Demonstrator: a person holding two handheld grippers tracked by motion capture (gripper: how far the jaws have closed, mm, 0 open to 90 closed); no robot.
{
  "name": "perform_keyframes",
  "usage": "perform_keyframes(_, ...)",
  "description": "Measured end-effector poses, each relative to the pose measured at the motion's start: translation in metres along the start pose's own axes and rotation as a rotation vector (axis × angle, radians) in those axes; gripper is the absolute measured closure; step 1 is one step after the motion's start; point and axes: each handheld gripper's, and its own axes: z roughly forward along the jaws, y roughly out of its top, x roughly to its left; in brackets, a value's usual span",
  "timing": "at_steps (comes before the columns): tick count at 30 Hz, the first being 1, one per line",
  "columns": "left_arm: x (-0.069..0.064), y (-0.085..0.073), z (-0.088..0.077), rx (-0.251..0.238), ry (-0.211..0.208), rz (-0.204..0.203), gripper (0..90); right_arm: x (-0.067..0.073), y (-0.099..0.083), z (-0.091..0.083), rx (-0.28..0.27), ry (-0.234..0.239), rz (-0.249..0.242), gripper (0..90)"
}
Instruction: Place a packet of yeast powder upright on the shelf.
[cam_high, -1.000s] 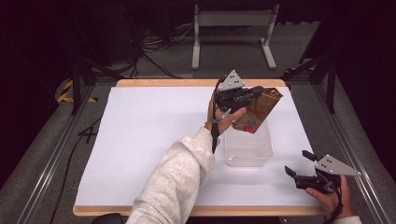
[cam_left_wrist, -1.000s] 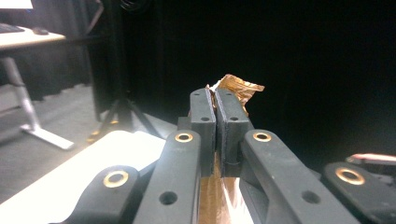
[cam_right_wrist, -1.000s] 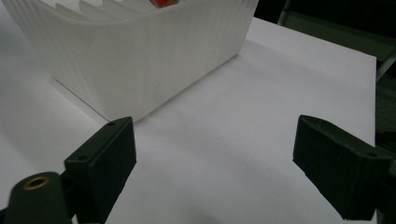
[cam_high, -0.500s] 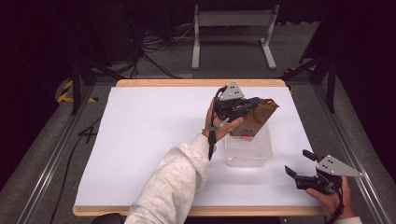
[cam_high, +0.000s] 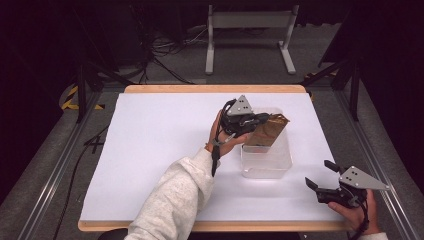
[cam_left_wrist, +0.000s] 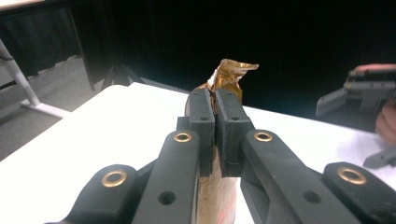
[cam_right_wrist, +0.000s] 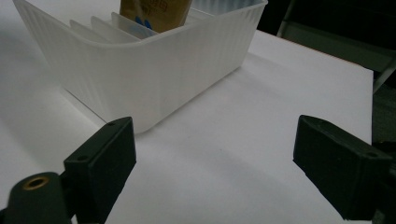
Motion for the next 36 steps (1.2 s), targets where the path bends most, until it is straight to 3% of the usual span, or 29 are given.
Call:
perform_keyframes(8, 0.009, -0.009, -0.013, 0.004, -0.027, -0.023, 86.3, 0.001, -0.001, 0.001, 0.014, 0.009, 0.003, 13.8)
perform_keyframes(16, 0.015, -0.015, -0.025, 0.039, -0.01, -0.021, 86.2, 0.001, -0.001, 0.002, 0.019, 0.008, 0.004, 13.9)
perform_keyframes(23, 0.013, -0.016, -0.026, 0.075, 0.01, 0.005, 86.0, 0.003, 0.0, 0.003, 0.018, 0.01, -0.003, 13.9)
perform_keyframes(36, 0.014, -0.017, -0.023, 0.103, 0.025, 0.011, 86.5, 0.001, 0.001, 0.006, 0.017, 0.008, 0.003, 14.0)
